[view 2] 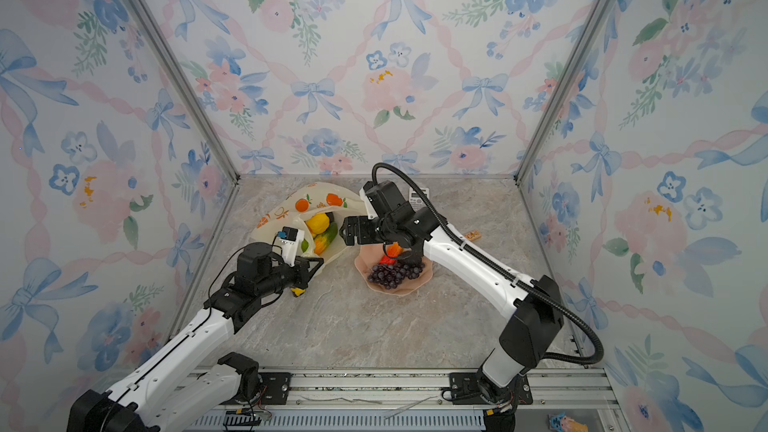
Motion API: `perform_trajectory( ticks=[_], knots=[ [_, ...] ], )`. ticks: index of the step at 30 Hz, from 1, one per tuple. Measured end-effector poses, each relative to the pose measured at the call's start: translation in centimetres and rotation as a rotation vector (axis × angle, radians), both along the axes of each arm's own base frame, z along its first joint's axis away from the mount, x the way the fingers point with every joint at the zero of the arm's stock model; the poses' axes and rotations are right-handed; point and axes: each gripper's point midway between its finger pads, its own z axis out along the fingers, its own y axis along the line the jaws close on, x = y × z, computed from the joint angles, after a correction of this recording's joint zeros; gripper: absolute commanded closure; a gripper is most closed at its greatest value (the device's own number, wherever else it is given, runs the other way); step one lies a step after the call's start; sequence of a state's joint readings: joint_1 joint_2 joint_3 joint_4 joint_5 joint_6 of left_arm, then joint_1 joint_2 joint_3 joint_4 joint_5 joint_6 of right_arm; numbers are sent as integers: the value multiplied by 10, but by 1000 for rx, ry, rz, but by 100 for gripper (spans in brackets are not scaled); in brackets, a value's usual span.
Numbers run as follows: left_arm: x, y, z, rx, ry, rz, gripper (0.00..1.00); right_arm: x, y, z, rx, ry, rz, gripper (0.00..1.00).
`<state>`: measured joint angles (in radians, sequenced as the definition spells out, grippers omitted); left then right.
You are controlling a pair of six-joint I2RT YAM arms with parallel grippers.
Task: Place the fruits into the plastic bag
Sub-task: 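Withdraw the right gripper from the bag and move it over the bowl, then lower the right gripper onto the purple grape bunch and close it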
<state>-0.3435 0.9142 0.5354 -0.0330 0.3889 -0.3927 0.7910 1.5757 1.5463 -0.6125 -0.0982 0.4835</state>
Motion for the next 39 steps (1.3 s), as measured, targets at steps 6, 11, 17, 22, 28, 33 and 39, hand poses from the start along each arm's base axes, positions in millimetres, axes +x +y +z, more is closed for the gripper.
perform_trajectory(
  ticks=[6, 11, 17, 22, 28, 33, 39],
  knots=[
    [0, 0, 1, -1, -2, 0, 100, -27, -30, 13, -175, -195, 143, 4],
    [-1, 0, 3, -3, -9, 0, 100, -70, -34, -37, -439, -304, 464, 4],
    [-1, 0, 3, -4, -10, -1, 100, -86, -54, -91, -741, -354, 739, 3],
    [-1, 0, 5, -6, -15, -1, 100, -81, -67, -116, -863, -372, 883, 1],
    [-2, 0, 5, -7, -15, -4, 100, -63, -77, -133, -860, -375, 988, 1],
    [-2, 0, 8, -11, -24, -4, 100, -50, -76, -148, -834, -355, 1051, 1],
    [-2, 0, 9, -12, -26, -4, 100, -37, -68, -160, -833, -349, 1114, 2]
  ],
)
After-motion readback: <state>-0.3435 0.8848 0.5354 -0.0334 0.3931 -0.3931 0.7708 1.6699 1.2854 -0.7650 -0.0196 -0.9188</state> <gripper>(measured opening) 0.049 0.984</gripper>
